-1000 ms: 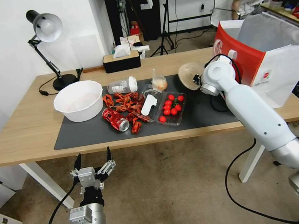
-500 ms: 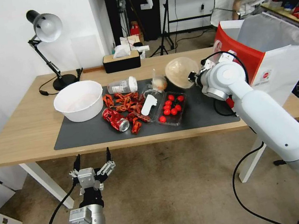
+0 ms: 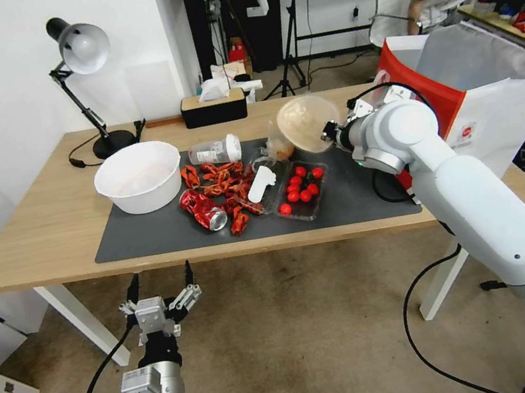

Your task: Pick up the trash from the table and place it into the takeout bag.

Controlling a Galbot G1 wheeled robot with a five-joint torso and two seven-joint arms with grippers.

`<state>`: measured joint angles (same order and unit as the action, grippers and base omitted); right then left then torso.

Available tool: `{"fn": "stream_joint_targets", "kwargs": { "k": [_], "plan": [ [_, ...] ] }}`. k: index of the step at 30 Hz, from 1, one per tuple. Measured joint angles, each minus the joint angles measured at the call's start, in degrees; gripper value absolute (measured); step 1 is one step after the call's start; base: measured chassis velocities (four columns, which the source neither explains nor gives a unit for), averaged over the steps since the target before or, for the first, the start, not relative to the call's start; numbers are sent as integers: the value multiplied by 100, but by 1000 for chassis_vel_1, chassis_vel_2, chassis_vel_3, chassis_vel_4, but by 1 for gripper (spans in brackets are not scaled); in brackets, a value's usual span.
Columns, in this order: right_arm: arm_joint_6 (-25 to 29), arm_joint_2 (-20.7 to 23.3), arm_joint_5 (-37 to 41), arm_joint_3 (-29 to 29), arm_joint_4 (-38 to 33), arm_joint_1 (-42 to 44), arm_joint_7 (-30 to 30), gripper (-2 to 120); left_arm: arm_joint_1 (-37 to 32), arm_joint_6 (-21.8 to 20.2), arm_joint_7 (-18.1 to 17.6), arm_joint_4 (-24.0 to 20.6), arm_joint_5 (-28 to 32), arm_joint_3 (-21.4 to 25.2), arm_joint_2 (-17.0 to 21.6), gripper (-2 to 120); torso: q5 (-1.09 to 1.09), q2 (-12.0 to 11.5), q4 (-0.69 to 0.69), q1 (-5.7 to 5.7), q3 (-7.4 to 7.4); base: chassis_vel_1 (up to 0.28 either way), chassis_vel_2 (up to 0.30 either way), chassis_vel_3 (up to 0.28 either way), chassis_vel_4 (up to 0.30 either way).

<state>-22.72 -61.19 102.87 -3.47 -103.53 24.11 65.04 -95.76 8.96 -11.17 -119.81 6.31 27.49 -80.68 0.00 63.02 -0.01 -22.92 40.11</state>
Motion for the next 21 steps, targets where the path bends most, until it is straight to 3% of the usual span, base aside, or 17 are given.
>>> {"fn": "stream_joint_targets", "kwargs": {
  "k": [6,13,17,20,21],
  "plan": [
    [-22,130,-305,57,-220,-2,-353,3,-13,18,5,-24,-18,18,4,100,0,0,1,1,0,0,0,0,0],
    [207,567,-1454,-101,-616,-357,-1205,2,-30,4,2,-95,16,71,15,100,0,0,1,1,0,0,0,0,0],
    [243,763,-1975,-171,-616,-590,-1199,2,-44,4,1,-115,17,79,5,100,0,0,2,0,0,0,0,0,0],
    [41,1237,-2977,-304,-534,-850,-1014,2,-61,7,-2,-133,19,95,1,100,1,0,0,0,0,0,0,0,0],
    [41,1237,-2977,-304,-534,-850,-1014,2,-61,7,-2,-133,19,95,1,100,1,0,0,0,0,0,0,0,0]
  ]
}}
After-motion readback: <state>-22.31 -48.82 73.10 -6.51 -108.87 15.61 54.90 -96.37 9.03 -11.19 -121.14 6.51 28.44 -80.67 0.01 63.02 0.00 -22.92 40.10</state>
